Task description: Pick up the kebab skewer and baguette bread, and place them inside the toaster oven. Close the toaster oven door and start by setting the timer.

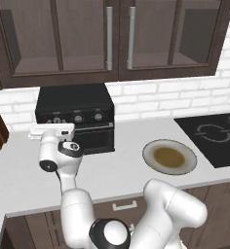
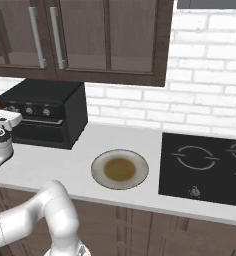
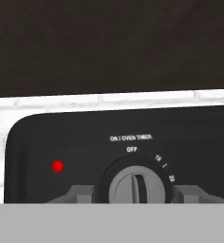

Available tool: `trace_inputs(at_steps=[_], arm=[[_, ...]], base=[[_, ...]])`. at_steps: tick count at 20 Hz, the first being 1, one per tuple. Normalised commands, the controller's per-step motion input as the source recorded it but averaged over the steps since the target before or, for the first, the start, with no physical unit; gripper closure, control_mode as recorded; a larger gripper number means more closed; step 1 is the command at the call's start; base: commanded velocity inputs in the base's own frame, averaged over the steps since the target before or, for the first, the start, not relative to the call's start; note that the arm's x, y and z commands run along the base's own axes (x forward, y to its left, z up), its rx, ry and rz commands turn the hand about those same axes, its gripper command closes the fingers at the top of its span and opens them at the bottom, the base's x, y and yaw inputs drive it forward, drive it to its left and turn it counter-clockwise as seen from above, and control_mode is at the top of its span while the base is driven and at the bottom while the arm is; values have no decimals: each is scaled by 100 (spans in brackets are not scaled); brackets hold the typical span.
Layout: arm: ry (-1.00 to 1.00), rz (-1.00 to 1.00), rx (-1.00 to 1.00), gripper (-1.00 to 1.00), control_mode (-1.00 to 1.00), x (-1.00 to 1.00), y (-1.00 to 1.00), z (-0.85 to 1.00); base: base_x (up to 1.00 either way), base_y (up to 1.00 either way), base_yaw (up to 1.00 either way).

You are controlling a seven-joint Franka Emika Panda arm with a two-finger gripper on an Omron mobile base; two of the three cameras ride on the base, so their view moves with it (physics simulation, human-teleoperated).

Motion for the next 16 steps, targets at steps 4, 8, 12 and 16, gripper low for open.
trace_inputs(at_steps=[4, 8, 12, 16], arm=[[0, 0, 11, 100, -100, 13, 0, 12], [-1, 0, 10, 100, -100, 4, 0, 9], [-2, 0, 6, 100, -100, 0, 0, 11], [0, 0, 3, 100, -100, 2, 0, 18]], base=[[0, 0, 0], [0, 0, 0], [0, 0, 0], [0, 0, 0]])
